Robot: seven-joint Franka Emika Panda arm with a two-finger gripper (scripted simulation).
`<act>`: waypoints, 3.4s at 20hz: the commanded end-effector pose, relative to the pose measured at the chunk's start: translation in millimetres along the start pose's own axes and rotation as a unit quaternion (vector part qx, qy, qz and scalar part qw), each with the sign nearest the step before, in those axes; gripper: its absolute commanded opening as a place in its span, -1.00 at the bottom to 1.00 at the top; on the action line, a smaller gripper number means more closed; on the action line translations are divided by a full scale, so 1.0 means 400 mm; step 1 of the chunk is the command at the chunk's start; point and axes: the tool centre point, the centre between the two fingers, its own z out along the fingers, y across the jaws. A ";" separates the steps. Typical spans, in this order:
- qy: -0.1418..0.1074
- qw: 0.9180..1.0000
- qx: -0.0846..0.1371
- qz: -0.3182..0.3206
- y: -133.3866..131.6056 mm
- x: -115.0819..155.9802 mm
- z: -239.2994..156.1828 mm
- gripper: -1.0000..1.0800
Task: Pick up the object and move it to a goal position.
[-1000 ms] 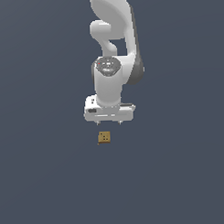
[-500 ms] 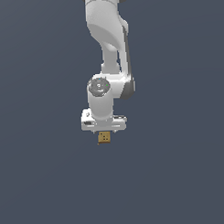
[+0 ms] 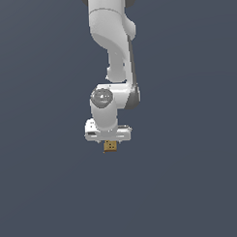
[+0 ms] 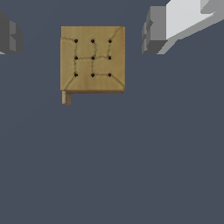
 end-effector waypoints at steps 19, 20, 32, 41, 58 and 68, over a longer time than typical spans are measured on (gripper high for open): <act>0.001 1.000 0.000 0.000 0.000 0.001 0.127 -1.00; 0.001 1.000 0.000 0.000 0.000 0.001 0.127 -1.00; 0.002 1.000 0.000 0.000 -0.007 0.002 0.107 -1.00; 0.002 1.000 0.000 0.000 -0.056 -0.003 -0.019 -1.00; 0.001 1.000 0.000 0.000 -0.214 -0.008 -0.433 -1.00; 0.001 1.000 0.000 0.000 -0.248 -0.003 -0.522 -1.00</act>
